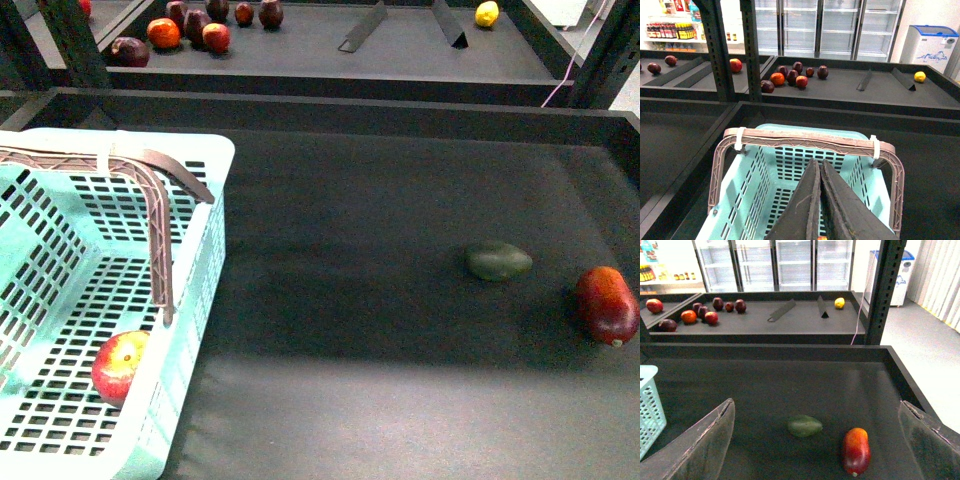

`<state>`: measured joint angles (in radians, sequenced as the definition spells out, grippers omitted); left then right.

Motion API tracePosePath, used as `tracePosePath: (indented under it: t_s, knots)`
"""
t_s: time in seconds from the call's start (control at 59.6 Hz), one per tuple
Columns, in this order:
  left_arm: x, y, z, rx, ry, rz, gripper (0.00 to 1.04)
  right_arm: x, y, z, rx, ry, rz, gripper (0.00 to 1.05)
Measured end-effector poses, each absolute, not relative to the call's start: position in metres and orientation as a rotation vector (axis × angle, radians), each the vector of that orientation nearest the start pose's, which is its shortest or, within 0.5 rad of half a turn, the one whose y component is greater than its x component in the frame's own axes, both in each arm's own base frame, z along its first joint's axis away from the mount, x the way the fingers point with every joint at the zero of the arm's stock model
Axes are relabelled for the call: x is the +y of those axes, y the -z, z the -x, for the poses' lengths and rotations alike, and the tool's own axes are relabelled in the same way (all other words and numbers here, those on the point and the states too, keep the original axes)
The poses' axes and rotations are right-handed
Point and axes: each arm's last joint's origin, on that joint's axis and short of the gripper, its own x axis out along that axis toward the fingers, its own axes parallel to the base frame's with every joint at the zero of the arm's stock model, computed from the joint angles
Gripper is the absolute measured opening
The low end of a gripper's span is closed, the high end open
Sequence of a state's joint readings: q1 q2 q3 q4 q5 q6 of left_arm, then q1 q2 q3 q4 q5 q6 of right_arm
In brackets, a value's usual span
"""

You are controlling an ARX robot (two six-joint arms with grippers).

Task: Pick apple with right arm and hold basket with left

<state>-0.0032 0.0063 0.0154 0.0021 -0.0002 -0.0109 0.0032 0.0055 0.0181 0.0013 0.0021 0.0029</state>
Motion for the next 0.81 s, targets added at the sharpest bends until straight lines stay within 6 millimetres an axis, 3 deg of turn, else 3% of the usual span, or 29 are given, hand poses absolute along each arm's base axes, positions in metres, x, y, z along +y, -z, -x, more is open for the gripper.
tracePosePath:
  t_s: [0.268,0.738,0.805]
  knots:
    - [-0.0003,-0.1685,-0.0971,-0.011,0.003,0.012,0.05,0.0003,-0.1694,-0.0969,-0.014,-0.001,-0.003,0.96]
    - [-0.0003,-0.1685,-0.0971,-0.011,0.003,0.011,0.99,0.0003,-0.1694,-0.0969,-0.014,-0.001,-0.003,0.96]
    - [-0.0003,-0.1685,-0.0971,-0.011,0.003,0.009,0.97,0.0003,-0.1694,-0.0969,-0.014,-0.001,-0.003,0.96]
